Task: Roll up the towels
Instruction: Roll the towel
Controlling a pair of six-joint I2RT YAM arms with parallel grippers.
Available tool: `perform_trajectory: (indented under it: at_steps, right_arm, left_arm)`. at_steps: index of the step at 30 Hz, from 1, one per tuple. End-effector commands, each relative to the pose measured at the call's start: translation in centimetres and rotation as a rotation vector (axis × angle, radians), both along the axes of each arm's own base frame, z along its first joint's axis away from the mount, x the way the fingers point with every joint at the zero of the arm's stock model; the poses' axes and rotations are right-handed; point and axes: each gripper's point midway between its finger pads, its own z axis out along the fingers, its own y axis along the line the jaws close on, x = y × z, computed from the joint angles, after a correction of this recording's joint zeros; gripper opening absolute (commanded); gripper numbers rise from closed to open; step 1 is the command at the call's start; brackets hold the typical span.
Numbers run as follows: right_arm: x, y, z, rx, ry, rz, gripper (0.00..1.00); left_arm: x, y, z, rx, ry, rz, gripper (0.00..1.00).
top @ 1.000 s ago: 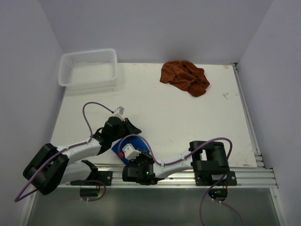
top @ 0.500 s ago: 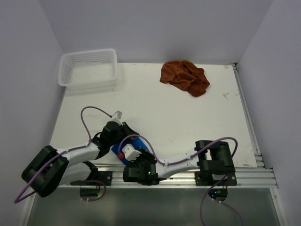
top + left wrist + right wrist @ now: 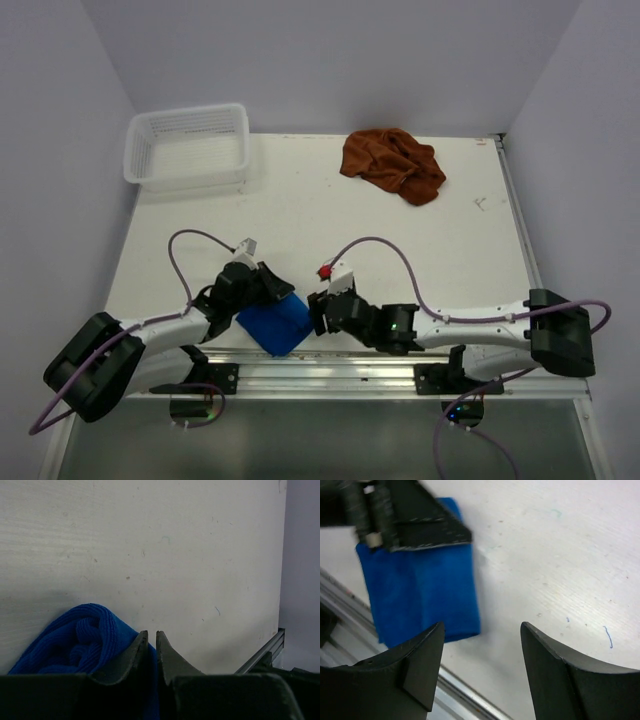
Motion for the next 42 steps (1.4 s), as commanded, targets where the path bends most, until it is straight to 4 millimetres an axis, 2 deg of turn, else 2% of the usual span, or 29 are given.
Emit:
perform_trajectory:
  at_steps: [1,2,3,6,8,10,13,16,19,26,31,32,34,36,37,38,41,42]
  right_arm:
    - [0.9,1.5,0.9,0.292,0.19,0.0,0.66]
    - [1.0,1.3,0.3,0.323,0.235,-0.008,0.67]
    - [1.5,1.7,0.9,0.385,0.269,0.001,0.68]
    - [1.8,2.6,-0.5,0.449,0.379,-0.009,0.68]
    - [1.8,3.4,-0.5,0.504,0.409,-0.005,0.68]
    - [1.5,4.0,-1.6,0.501,0.44,0.005,0.68]
    - [1.1,4.7,-2.1,0.53,0.473,0.017,0.68]
    - [1.0,4.7,-3.9,0.492,0.486,-0.001,0.67]
    - [0.8,4.5,-5.2,0.46,0.495,-0.002,0.63]
    - [-0.8,4.6,-6.2,0.343,0.447,0.024,0.55]
    - [-1.0,4.4,-7.1,0.287,0.428,0.008,0.39]
    - [-1.3,4.2,-7.5,0.25,0.415,0.013,0.32]
    - [-0.7,4.2,-6.8,0.226,0.36,-0.006,0.28]
    - [-0.8,3.7,-6.9,0.164,0.321,-0.004,0.27]
    - [0.1,3.8,-5.9,0.161,0.269,-0.03,0.27]
    - [0.2,3.0,-6.3,0.111,0.259,-0.051,0.26]
    - [1.5,2.3,-5.2,0.054,0.165,-0.09,0.28]
    - [1.7,2.2,-5.0,0.043,0.148,-0.094,0.27]
  left_arm:
    - [-1.1,1.4,-2.1,0.068,0.047,0.019,0.16]
    - [-1.2,1.5,-2.3,0.072,0.05,0.017,0.16]
    - [-1.2,1.4,-2.3,0.073,0.051,0.013,0.16]
    - [-1.4,1.5,-2.4,0.08,0.055,0.008,0.16]
    - [-1.6,1.7,-2.6,0.081,0.056,0.008,0.16]
    - [-1.9,1.9,-2.8,0.084,0.062,0.008,0.16]
    - [-2.2,2.1,-3.0,0.087,0.063,0.011,0.15]
    - [-2.4,2.3,-3.2,0.09,0.067,0.014,0.15]
    - [-2.5,2.5,-3.2,0.092,0.064,0.019,0.15]
    - [-2.2,2.9,-3.2,0.111,0.052,0.037,0.15]
    - [-2.2,2.9,-3.2,0.107,0.051,0.038,0.15]
    - [-2.1,2.8,-3.0,0.104,0.046,0.038,0.15]
    - [-1.8,2.6,-2.5,0.095,0.036,0.04,0.15]
    - [-1.1,2.4,-1.4,0.087,0.013,0.051,0.15]
    - [-0.9,2.4,-0.8,0.085,-0.004,0.054,0.15]
    - [-0.6,2.3,-0.2,0.078,-0.02,0.057,0.15]
    - [0.3,1.7,1.9,0.064,-0.058,0.052,0.16]
    - [1.3,1.7,3.2,0.066,-0.088,0.073,0.16]
